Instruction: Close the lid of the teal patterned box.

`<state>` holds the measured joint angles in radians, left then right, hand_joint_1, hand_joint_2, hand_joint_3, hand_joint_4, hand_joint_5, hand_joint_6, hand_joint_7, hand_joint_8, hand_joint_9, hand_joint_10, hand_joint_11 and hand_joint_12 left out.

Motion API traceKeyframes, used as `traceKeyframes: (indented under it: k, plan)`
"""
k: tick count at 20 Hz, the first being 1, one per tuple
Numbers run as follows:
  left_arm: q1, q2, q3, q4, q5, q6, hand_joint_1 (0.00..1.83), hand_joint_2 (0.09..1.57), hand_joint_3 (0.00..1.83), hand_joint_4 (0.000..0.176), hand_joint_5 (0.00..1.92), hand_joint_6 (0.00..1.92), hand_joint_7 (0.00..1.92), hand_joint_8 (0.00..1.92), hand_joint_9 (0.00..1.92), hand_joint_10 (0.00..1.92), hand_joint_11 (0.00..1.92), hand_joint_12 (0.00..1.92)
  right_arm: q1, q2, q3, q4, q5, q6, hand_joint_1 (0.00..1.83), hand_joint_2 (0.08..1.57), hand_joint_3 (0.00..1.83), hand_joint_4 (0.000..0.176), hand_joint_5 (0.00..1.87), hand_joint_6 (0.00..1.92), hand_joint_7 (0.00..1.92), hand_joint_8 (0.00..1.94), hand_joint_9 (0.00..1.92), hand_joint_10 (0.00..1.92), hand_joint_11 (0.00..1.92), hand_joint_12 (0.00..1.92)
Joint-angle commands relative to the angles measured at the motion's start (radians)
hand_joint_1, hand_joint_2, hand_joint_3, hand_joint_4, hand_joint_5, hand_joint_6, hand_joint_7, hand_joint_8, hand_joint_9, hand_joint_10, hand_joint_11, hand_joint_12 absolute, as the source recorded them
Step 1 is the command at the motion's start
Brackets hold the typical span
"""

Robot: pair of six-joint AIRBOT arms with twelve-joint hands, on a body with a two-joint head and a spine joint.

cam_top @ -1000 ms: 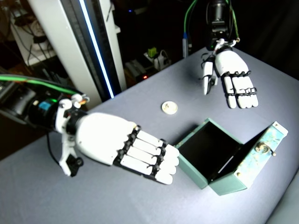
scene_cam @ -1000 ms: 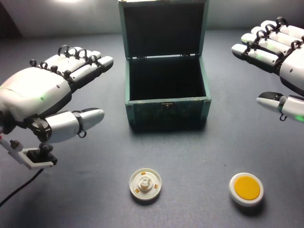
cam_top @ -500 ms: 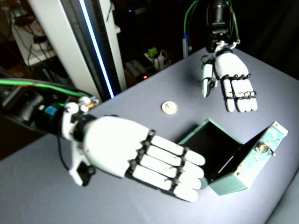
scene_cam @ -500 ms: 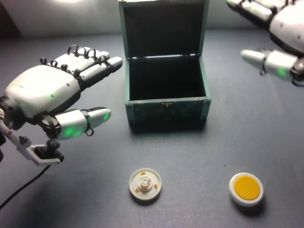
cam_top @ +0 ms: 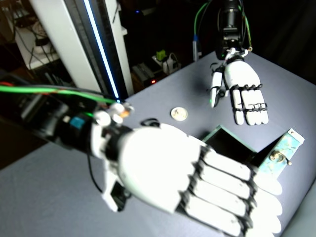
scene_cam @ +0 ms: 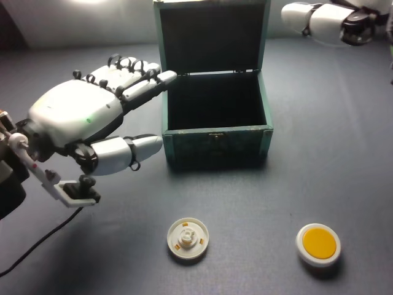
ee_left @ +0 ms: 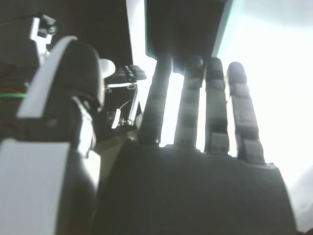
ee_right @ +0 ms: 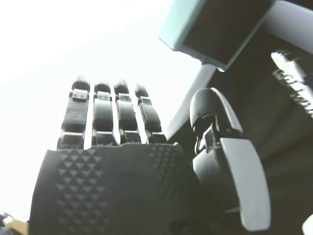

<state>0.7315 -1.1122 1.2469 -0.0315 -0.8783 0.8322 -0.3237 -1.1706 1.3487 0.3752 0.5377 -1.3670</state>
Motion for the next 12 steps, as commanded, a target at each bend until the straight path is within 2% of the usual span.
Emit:
traceKeyframes:
  k: [1, 2, 3, 4, 5, 6, 7, 8, 9, 10, 11, 12]
  plan:
    - [-0.011, -0.004, 0.005, -0.001, -0.11, -0.006, 0.16, 1.4, 0.0, 0.046, 0.0, 0.0, 0.0, 0.0, 0.0, 0.0, 0.0, 0.0, 0.022, -0.005, 0.015, -0.004, 0.09, -0.003, 0.07, 1.42, 0.01, 0.0, 0.0, 0.0, 0.0, 0.0, 0.0, 0.0, 0.0, 0.0]
    - [-0.017, -0.013, 0.012, 0.001, -0.107, -0.009, 0.17, 1.4, 0.0, 0.043, 0.0, 0.0, 0.0, 0.0, 0.0, 0.0, 0.0, 0.0, 0.029, -0.021, 0.032, 0.002, 0.076, -0.003, 0.04, 1.44, 0.0, 0.0, 0.0, 0.0, 0.0, 0.0, 0.0, 0.0, 0.0, 0.18]
    - [-0.02, -0.019, 0.017, 0.005, -0.104, -0.014, 0.17, 1.41, 0.01, 0.034, 0.0, 0.0, 0.0, 0.0, 0.0, 0.0, 0.0, 0.0, 0.033, -0.03, 0.042, 0.005, 0.066, -0.003, 0.06, 1.42, 0.0, 0.0, 0.0, 0.0, 0.0, 0.0, 0.0, 0.0, 0.0, 0.27]
    - [-0.026, -0.029, 0.026, 0.013, -0.099, -0.022, 0.2, 1.41, 0.0, 0.016, 0.0, 0.0, 0.0, 0.0, 0.0, 0.0, 0.0, 0.0, 0.035, -0.04, 0.052, 0.008, 0.057, -0.003, 0.12, 1.4, 0.0, 0.0, 0.0, 0.0, 0.0, 0.0, 0.0, 0.0, 0.0, 0.07]
    - [-0.031, -0.038, 0.032, 0.021, -0.094, -0.027, 0.22, 1.41, 0.0, 0.013, 0.0, 0.0, 0.0, 0.0, 0.0, 0.0, 0.0, 0.0, 0.036, -0.052, 0.065, 0.013, 0.045, -0.003, 0.14, 1.39, 0.0, 0.0, 0.0, 0.0, 0.0, 0.0, 0.0, 0.0, 0.0, 0.01]
    - [-0.036, -0.043, 0.036, 0.027, -0.089, -0.028, 0.24, 1.4, 0.0, 0.024, 0.0, 0.0, 0.0, 0.0, 0.0, 0.0, 0.0, 0.0, 0.036, -0.067, 0.081, 0.015, 0.032, 0.008, 0.13, 1.38, 0.0, 0.0, 0.0, 0.0, 0.0, 0.0, 0.0, 0.0, 0.0, 0.0]
    - [-0.037, -0.045, 0.037, 0.029, -0.088, -0.028, 0.27, 1.39, 0.0, 0.03, 0.0, 0.0, 0.0, 0.0, 0.0, 0.0, 0.0, 0.0, 0.036, -0.074, 0.089, 0.015, 0.026, 0.021, 0.1, 1.39, 0.0, 0.0, 0.0, 0.0, 0.01, 0.0, 0.0, 0.0, 0.0, 0.33]
    - [-0.038, -0.048, 0.039, 0.029, -0.087, -0.03, 0.27, 1.39, 0.0, 0.035, 0.0, 0.0, 0.0, 0.0, 0.0, 0.0, 0.0, 0.0, 0.036, -0.087, 0.105, 0.015, 0.015, 0.042, 0.08, 1.39, 0.0, 0.0, 0.0, 0.0, 0.03, 0.0, 0.02, 0.01, 0.0, 0.76]
    - [-0.04, -0.05, 0.041, 0.03, -0.086, -0.031, 0.28, 1.38, 0.0, 0.043, 0.0, 0.0, 0.0, 0.0, 0.0, 0.0, 0.0, 0.0, 0.036, -0.092, 0.11, 0.015, 0.008, 0.047, 0.06, 1.38, 0.0, 0.0, 0.0, 0.0, 0.02, 0.01, 0.03, 0.01, 0.0, 1.06]
    - [-0.045, -0.054, 0.046, 0.03, -0.078, -0.031, 0.28, 1.38, 0.0, 0.046, 0.0, 0.0, 0.0, 0.0, 0.0, 0.0, 0.0, 0.0, 0.036, -0.097, 0.113, 0.015, 0.003, 0.047, 0.07, 1.38, 0.0, 0.0, 0.0, 0.0, 0.02, 0.0, 0.02, 0.01, 0.0, 1.01]
    - [-0.05, -0.058, 0.05, 0.03, -0.073, -0.032, 0.27, 1.39, 0.0, 0.041, 0.0, 0.0, 0.0, 0.0, 0.0, 0.0, 0.01, 0.01, 0.036, -0.097, 0.113, 0.014, 0.002, 0.047, 0.05, 1.39, 0.0, 0.0, 0.0, 0.0, 0.04, 0.01, 0.01, 0.0, 0.0, 0.67]
    - [-0.06, -0.064, 0.057, 0.03, -0.07, -0.033, 0.26, 1.39, 0.0, 0.029, 0.0, 0.0, 0.0, 0.0, 0.0, 0.0, 0.0, 0.0, 0.036, -0.097, 0.111, 0.012, 0.001, 0.047, 0.07, 1.39, 0.0, 0.0, 0.0, 0.0, 0.05, 0.01, 0.01, 0.0, 0.0, 0.14]
